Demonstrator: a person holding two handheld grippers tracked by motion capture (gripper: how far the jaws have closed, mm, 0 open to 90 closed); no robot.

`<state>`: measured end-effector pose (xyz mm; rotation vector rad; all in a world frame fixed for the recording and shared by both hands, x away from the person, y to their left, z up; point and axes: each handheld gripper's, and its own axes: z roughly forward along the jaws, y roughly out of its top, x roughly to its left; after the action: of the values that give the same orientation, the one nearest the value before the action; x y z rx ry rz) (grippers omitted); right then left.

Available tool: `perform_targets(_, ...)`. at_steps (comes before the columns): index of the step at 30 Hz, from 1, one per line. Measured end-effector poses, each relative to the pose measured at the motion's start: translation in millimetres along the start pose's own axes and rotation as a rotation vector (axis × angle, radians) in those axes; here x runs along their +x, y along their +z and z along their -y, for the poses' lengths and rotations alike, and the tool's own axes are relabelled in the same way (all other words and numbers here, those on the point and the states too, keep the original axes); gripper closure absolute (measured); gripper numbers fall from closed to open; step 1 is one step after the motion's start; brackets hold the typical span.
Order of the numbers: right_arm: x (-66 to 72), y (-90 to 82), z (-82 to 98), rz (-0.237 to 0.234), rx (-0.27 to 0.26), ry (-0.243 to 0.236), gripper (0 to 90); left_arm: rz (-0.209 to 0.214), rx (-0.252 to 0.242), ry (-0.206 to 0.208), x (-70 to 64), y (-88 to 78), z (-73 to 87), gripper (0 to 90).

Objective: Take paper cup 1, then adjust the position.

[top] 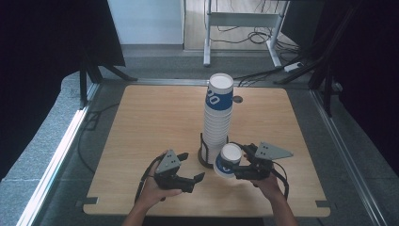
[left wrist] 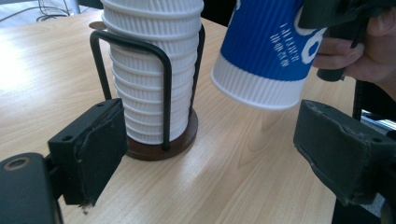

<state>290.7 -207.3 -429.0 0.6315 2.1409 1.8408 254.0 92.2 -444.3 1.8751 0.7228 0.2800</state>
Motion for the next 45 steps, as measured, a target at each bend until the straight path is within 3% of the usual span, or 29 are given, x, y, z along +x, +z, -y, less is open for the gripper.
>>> perform_targets(10, 11.6, 23.1, 11.9, -0.006, 0.03, -0.014, 28.4, 0.015, 0.009, 0.011, -6.4, -0.7, 4.3, 10.0)
perform_targets(25, 17.6, 28.1, 12.6, -0.008, 0.021, -0.028, 28.4, 0.014, 0.025, 0.018, -11.6, 3.0, 6.0, 10.0)
perform_targets(45, 37.4, 40.0, 11.1, -0.054, 0.025, -0.048, 28.4, 0.01, 0.055, 0.069, -27.2, 14.9, 6.9, 10.0)
